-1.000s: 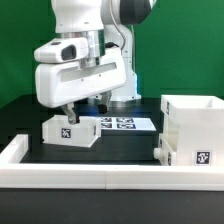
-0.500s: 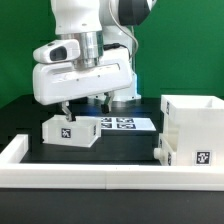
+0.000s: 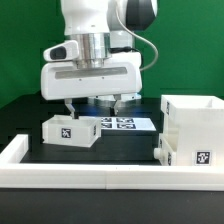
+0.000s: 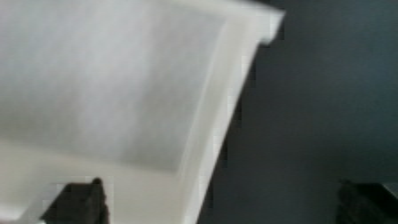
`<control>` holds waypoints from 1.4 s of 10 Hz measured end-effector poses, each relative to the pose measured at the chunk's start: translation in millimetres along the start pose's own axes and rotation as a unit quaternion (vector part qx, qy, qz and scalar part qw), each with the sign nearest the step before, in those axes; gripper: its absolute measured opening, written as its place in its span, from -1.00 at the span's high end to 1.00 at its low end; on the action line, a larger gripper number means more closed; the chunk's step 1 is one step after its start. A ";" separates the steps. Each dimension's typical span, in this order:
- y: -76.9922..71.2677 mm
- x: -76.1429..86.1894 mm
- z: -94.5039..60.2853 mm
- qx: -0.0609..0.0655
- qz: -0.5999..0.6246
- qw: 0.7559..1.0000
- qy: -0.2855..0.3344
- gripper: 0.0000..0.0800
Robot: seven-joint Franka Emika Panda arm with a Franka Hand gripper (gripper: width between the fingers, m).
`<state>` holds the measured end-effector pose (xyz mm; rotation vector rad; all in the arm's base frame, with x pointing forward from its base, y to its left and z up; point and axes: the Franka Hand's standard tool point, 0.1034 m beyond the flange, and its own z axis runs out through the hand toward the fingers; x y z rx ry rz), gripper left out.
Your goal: Assemble drawer
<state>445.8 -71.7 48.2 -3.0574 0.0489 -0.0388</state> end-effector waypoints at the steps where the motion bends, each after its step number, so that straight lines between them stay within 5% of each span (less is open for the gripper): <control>1: -0.2 -4.0 3.0 -0.001 0.031 1.000 0.006 -0.62; 6: -1.6 -6.1 6.5 0.008 0.094 0.996 0.009 -0.62; 9: 3.5 -16.0 34.4 0.005 0.084 0.996 0.011 -0.62; 12: -0.9 -16.4 41.4 0.002 0.078 0.997 0.020 -0.62; 13: -2.8 -16.4 41.9 0.002 0.073 0.997 0.020 -0.31; 14: -2.4 -16.3 41.8 0.002 0.070 0.997 0.020 -0.31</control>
Offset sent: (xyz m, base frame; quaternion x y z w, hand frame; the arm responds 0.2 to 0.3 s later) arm 0.0000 0.0000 0.0000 0.0000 0.0000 0.1938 0.9810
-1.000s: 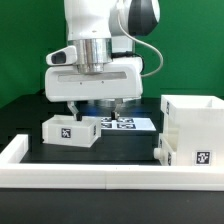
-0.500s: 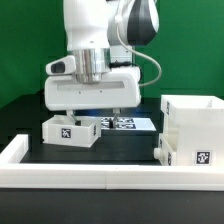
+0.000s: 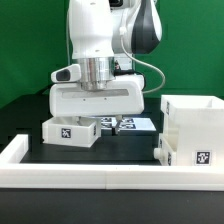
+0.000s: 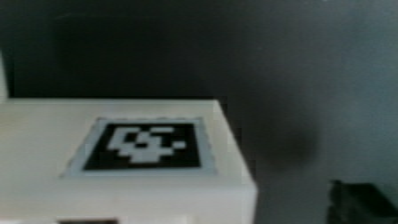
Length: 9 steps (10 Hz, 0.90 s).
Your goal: Assemble drawer
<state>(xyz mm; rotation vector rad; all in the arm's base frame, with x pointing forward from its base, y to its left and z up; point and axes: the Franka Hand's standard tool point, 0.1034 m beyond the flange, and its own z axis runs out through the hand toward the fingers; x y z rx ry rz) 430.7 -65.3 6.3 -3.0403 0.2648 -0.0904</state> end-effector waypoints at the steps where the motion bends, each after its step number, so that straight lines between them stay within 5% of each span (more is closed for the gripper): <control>1: 0.0 -0.2 0.2 0.000 -0.004 1.000 0.000 0.04; 2: -0.1 -0.4 0.4 0.000 -0.011 1.000 -0.001 0.38; 3: -0.3 -0.4 0.5 0.000 -0.019 1.000 -0.001 0.38; 4: -1.7 -0.3 0.5 0.000 -0.021 1.000 -0.001 0.81; 9: -12.2 3.3 -3.1 0.001 -0.033 0.999 0.004 0.89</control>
Offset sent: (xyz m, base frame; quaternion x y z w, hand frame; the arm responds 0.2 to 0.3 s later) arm -0.0001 -0.0002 -0.0013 -0.0154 0.0044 -0.0217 0.9996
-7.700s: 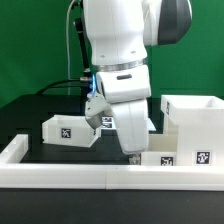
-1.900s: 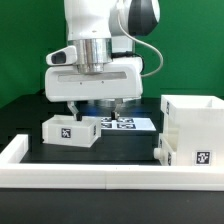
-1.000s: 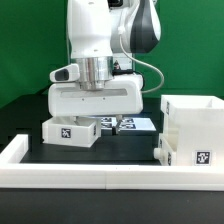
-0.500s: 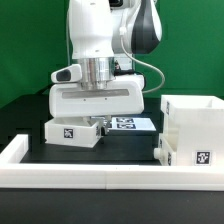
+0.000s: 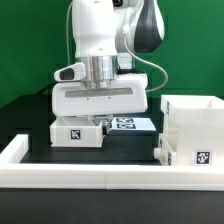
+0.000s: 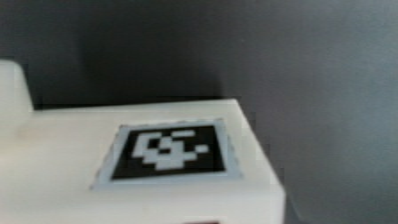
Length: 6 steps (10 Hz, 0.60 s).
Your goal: Assemble drawer
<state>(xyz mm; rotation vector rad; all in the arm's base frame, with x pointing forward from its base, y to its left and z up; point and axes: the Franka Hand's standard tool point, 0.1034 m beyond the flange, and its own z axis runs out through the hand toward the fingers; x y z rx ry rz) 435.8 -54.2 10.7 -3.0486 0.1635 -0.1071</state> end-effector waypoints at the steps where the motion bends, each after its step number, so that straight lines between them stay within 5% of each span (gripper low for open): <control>1: -7.8 1.9 -1.9 0.001 -0.008 1.000 0.002 0.89; 6: -49.8 21.3 -22.5 0.013 -0.112 0.993 -0.018 0.89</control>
Offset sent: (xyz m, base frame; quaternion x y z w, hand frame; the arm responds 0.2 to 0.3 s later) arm 0.0120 0.0218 0.0199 0.0013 -0.0139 -0.0786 0.9968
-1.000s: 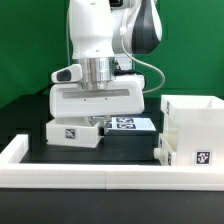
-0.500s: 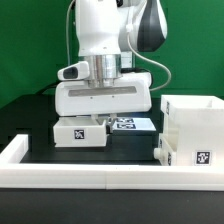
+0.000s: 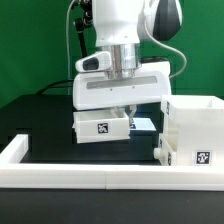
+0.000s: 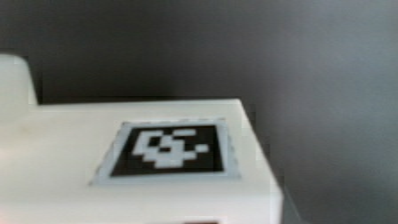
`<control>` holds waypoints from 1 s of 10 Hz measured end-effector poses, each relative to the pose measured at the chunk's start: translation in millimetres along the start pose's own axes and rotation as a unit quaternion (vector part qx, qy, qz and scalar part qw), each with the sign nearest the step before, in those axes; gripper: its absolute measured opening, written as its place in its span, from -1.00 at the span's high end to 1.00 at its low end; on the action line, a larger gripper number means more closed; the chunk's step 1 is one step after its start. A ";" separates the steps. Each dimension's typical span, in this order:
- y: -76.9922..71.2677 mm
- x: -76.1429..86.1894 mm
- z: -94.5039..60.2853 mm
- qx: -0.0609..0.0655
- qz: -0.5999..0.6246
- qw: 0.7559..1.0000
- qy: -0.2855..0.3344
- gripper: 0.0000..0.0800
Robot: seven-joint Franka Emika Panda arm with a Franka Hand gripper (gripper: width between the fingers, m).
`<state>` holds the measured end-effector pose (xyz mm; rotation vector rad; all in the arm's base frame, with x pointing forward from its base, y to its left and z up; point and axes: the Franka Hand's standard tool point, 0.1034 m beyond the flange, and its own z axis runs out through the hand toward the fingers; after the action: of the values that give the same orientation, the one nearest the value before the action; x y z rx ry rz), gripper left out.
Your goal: Assemble drawer
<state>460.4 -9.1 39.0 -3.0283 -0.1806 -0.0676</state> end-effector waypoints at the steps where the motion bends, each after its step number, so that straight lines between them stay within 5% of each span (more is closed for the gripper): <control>1: -6.6 4.5 -6.9 0.005 -0.037 0.999 -0.021 0.89; 5: -13.4 11.0 -10.5 0.002 -0.085 0.996 -0.028 0.89; 10: 9.0 27.7 -17.8 0.007 -0.409 0.912 -0.038 0.89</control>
Offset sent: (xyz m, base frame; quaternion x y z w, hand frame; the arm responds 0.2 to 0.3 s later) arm 0.0000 0.0000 0.0000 0.0000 0.0000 0.0000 1.0000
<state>488.3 -16.6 57.1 -2.7046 -1.4175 -0.0127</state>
